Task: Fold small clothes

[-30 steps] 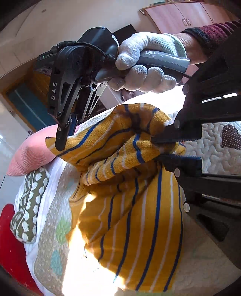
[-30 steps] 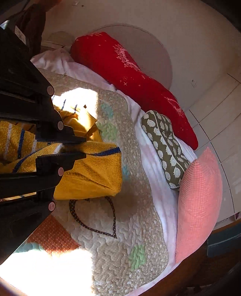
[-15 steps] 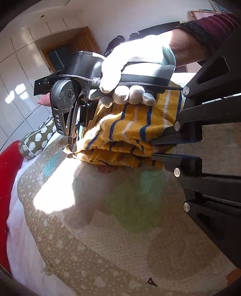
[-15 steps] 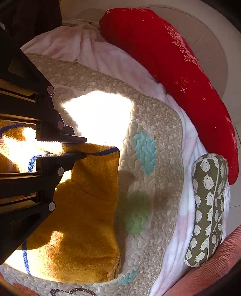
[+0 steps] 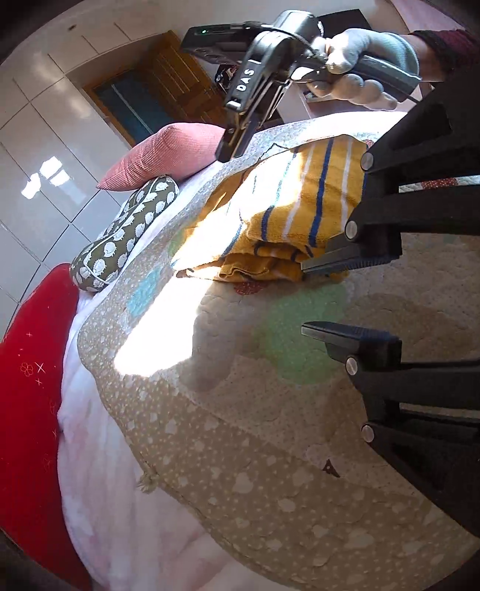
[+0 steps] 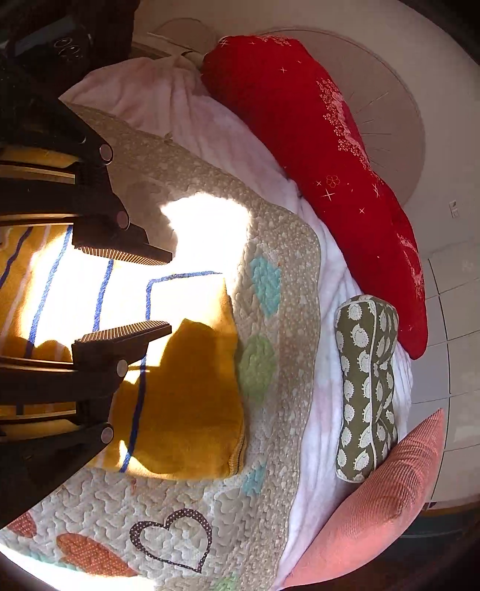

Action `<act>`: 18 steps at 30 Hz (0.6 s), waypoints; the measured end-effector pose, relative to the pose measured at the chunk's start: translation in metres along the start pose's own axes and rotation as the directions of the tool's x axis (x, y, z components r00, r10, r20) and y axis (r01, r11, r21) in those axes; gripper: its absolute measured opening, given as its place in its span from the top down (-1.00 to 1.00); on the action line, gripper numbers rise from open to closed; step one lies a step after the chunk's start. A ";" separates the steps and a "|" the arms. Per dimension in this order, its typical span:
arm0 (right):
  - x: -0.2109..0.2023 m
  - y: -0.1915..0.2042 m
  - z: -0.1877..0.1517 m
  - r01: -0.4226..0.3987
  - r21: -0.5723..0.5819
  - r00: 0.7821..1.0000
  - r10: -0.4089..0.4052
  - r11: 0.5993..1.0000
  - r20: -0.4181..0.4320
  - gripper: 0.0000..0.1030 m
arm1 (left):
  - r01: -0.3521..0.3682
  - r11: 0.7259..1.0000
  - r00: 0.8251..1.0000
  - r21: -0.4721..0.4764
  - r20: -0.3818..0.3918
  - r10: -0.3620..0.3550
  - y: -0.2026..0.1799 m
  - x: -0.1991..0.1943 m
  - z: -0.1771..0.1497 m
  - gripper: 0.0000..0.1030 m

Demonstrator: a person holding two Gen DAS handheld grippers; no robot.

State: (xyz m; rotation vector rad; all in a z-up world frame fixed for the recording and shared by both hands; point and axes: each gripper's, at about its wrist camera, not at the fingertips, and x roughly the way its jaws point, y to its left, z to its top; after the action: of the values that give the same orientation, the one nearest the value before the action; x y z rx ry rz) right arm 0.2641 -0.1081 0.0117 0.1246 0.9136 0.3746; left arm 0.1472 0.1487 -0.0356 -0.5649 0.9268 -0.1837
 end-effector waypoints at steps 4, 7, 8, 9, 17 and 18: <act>-0.014 -0.027 -0.041 0.001 0.025 1.000 -0.001 1.000 -0.004 0.65 | -0.085 0.985 0.996 0.149 0.007 0.085 -0.035 0.022 0.014 0.43; -0.011 -0.044 -0.074 -0.025 0.069 0.999 0.027 0.997 -0.030 0.65 | -0.167 0.959 0.983 0.230 -0.038 0.180 -0.052 0.056 0.013 0.40; -0.007 -0.048 -0.084 -0.022 0.079 0.999 0.025 0.997 -0.037 0.65 | -0.207 0.947 0.972 0.246 -0.060 0.228 -0.055 0.067 0.012 0.40; -0.003 -0.053 -0.091 -0.017 0.088 0.999 0.021 0.996 -0.042 0.65 | -0.236 0.938 0.961 0.255 -0.085 0.264 -0.055 0.079 0.010 0.40; -0.013 -0.060 -0.100 -0.050 0.098 0.999 0.048 0.994 0.017 0.65 | -0.197 0.954 0.968 0.228 -0.110 0.227 -0.043 0.073 0.002 0.40; -0.019 -0.062 -0.099 -0.069 0.112 0.997 0.066 0.991 0.032 0.63 | -0.178 0.958 0.974 0.226 -0.096 0.203 -0.043 0.063 0.003 0.40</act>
State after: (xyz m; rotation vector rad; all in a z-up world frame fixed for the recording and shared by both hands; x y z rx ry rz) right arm 0.1915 -0.1778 -0.0501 0.2646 0.9047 0.3832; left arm 0.1907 0.0891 -0.0558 -0.2627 1.0558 -0.1425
